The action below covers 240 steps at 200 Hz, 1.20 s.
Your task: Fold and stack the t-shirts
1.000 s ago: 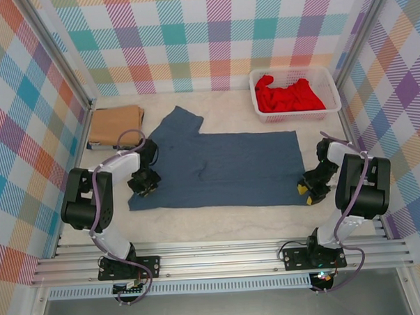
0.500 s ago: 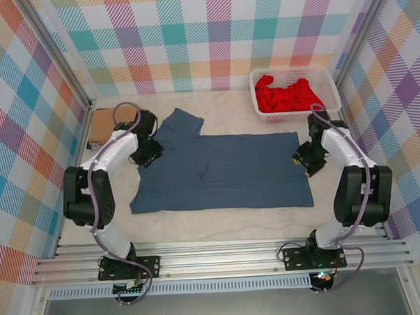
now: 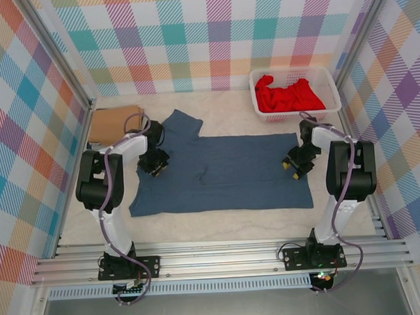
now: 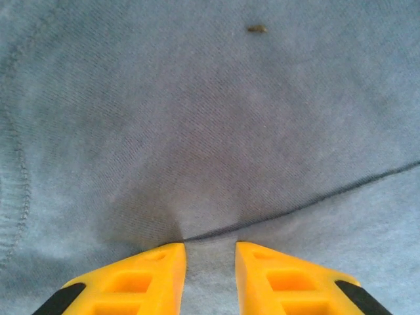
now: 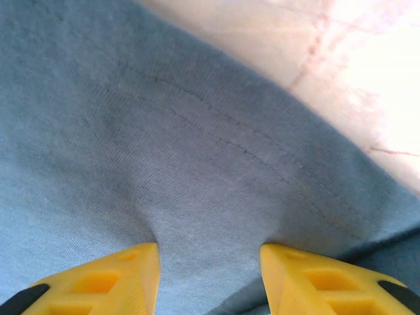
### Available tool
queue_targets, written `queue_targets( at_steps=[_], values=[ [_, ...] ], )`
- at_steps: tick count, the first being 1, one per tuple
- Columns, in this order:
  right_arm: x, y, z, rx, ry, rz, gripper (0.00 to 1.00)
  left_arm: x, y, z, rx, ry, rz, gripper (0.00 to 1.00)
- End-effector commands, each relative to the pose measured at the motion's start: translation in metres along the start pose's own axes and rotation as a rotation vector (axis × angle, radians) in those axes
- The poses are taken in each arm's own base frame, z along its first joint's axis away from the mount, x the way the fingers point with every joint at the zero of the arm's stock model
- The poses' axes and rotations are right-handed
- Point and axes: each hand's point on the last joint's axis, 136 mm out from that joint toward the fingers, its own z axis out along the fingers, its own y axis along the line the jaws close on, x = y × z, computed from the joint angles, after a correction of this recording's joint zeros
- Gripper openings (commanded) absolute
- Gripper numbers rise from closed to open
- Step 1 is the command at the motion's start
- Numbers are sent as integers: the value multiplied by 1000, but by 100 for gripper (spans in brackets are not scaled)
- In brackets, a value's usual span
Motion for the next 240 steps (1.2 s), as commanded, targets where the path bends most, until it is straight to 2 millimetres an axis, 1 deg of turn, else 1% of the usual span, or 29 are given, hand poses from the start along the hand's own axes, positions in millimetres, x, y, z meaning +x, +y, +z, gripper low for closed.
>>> queue_targets(
  at_steps=[1, 17, 32, 39, 51, 64, 86, 96, 101, 113, 126, 135, 145, 160, 171, 196, 217, 240],
  values=[
    [29, -46, 13, 137, 82, 64, 47, 20, 32, 1, -88, 7, 26, 28],
    [38, -59, 10, 159, 80, 82, 47, 25, 40, -1, -88, 5, 25, 28],
    [42, -63, 7, 153, 77, 89, 47, 26, 41, -2, -86, 5, 32, 28],
    [42, -59, 6, 130, 71, 81, 47, 24, 39, -4, -79, -1, 38, 28],
    [32, -42, 0, 68, 36, 31, 48, 19, 31, -9, -57, -13, 55, 28],
    [19, -20, -13, 3, -9, -30, 48, 8, 15, -23, -21, -46, 73, 31],
    [-11, 18, -51, -95, -142, -158, 51, -18, -21, -59, 81, -128, 107, 40],
    [-24, 31, -67, -129, -201, -198, 52, -30, -39, -74, 128, -164, 120, 43],
    [-32, 36, -74, -141, -230, -212, 52, -35, -46, -78, 141, -177, 129, 44],
    [-50, 45, -82, -162, -270, -218, 51, -48, -69, -86, 190, -194, 153, 45],
    [-67, 59, -80, -220, -280, -233, 47, -61, -91, -86, 236, -195, 173, 45],
    [-77, 66, -72, -225, -286, -249, 44, -71, -106, -87, 271, -204, 176, 45],
    [-86, 75, -68, -229, -291, -272, 41, -83, -117, -85, 300, -213, 168, 45],
    [-96, 80, -59, -206, -282, -266, 38, -99, -136, -86, 356, -236, 167, 45],
    [-101, 84, -54, -208, -281, -265, 37, -106, -147, -84, 393, -237, 169, 45],
    [-104, 82, -38, -181, -251, -247, 35, -116, -161, -77, 415, -237, 192, 44],
    [-104, 76, -23, -147, -225, -239, 34, -119, -166, -67, 409, -218, 215, 44],
    [-108, 71, -20, -117, -243, -239, 33, -122, -169, -59, 403, -206, 239, 44]
  ],
)
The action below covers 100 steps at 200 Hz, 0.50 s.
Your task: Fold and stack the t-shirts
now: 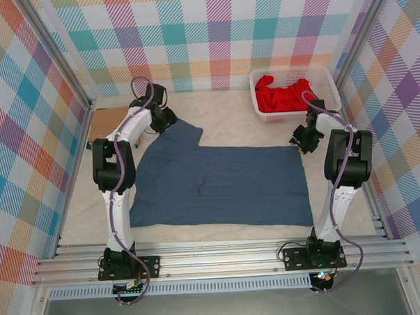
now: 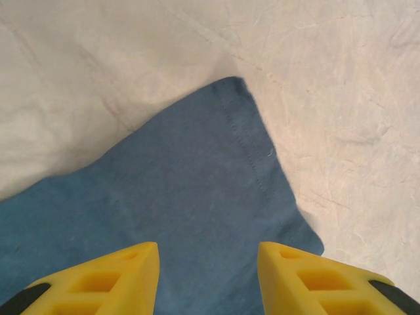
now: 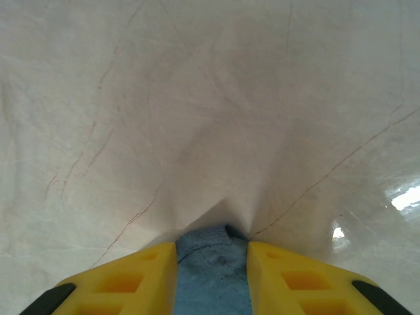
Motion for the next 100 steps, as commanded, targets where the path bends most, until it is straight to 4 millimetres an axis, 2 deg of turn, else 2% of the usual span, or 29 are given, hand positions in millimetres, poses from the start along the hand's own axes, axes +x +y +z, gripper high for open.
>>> queue_targets(
  at_steps=[1, 38, 74, 100],
  values=[
    [-7, -1, -1, 25, -24, -31, 33, -11, -8, -1, 36, 3, 43, 44],
    [-13, 0, -4, 50, -41, -76, 34, -14, -8, 8, 34, -3, 43, 44],
    [-5, -4, 9, 56, -1, -66, 33, -17, -9, 14, 38, -12, 20, 44],
    [4, -5, 18, 68, 30, -54, 24, -22, -11, 17, 28, -18, 26, 44]
  ],
)
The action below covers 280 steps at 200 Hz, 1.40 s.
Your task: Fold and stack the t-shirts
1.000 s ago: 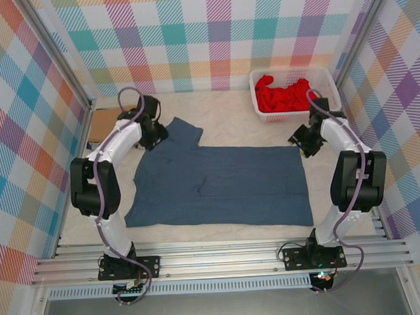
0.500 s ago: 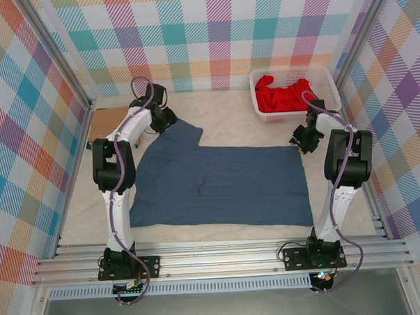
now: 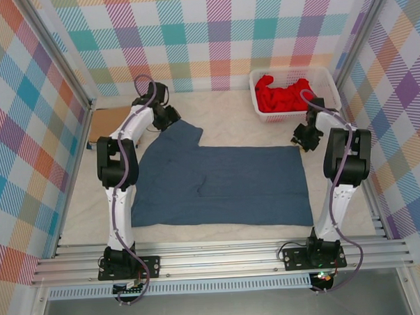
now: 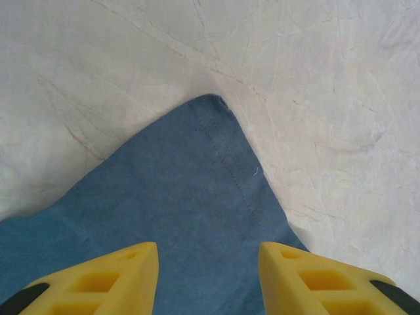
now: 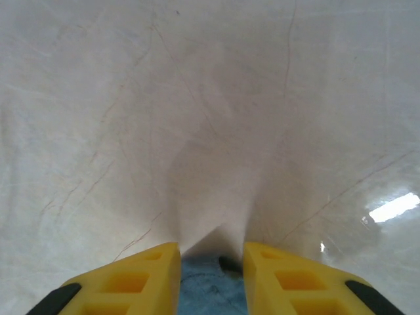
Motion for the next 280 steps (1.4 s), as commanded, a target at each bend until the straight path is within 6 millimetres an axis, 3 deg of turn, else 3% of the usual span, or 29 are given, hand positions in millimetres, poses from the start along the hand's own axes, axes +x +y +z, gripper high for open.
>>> queue_targets(
  at_steps=[1, 44, 73, 111, 155, 199, 233, 280],
  values=[
    [14, -3, 13, 24, 56, -2, 23, -15, -1, 1, 6, -24, -8, 44],
    [13, -9, 9, 58, 38, 7, 0, -36, -4, 11, -6, -69, -14, 47],
    [11, -6, 6, 51, 39, -4, 0, -51, 8, 36, -37, -97, -44, 47],
    [12, -3, 2, 35, 40, -1, 0, -66, -2, 54, 3, -138, 27, 46],
    [14, -1, 0, 23, 44, 11, 0, -46, -5, 75, -27, -94, 104, 43],
    [16, -2, 2, 19, 51, 17, 0, -32, 0, 84, -58, -58, 111, 29],
    [17, -1, 2, 18, 52, 17, 0, -28, -7, 85, -48, -49, 135, 30],
    [16, 1, 1, 12, 50, 19, 0, -24, -4, 84, -78, -36, 147, 12]
  ],
)
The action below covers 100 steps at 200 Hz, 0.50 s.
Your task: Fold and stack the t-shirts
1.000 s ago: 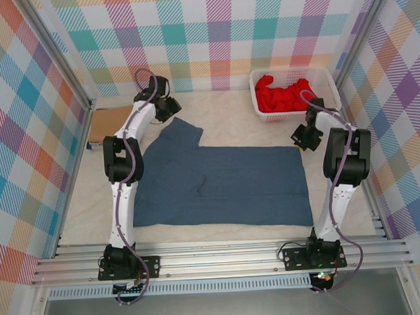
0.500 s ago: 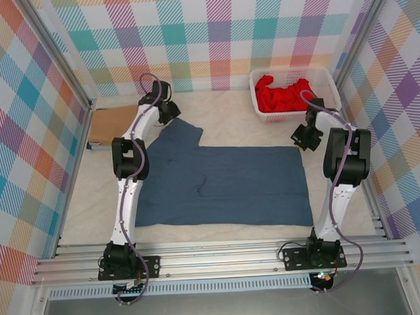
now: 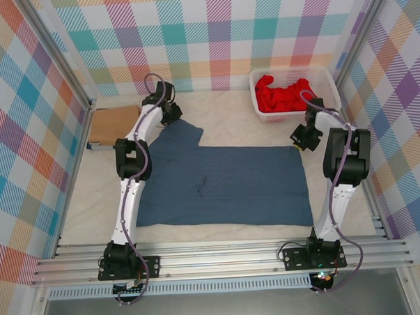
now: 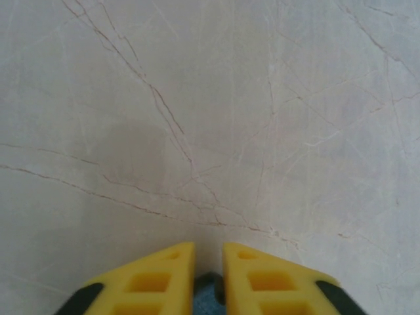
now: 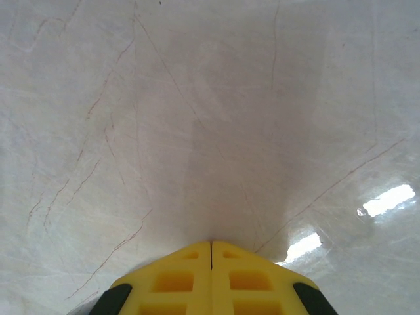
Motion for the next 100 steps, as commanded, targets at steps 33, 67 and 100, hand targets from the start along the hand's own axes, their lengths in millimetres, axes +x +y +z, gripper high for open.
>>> queue_targets(
  at_steps=[33, 67, 100],
  values=[
    [13, 4, -1, -14, 40, -2, 0, 4, -6, -7, -19, 8, 29, 0],
    [8, 21, -23, -64, -6, -44, 0, -17, -22, -48, -17, -64, 40, 0],
    [14, 30, -42, -99, -1, -78, 0, -14, -30, -101, -50, -71, 58, 0]
  ],
)
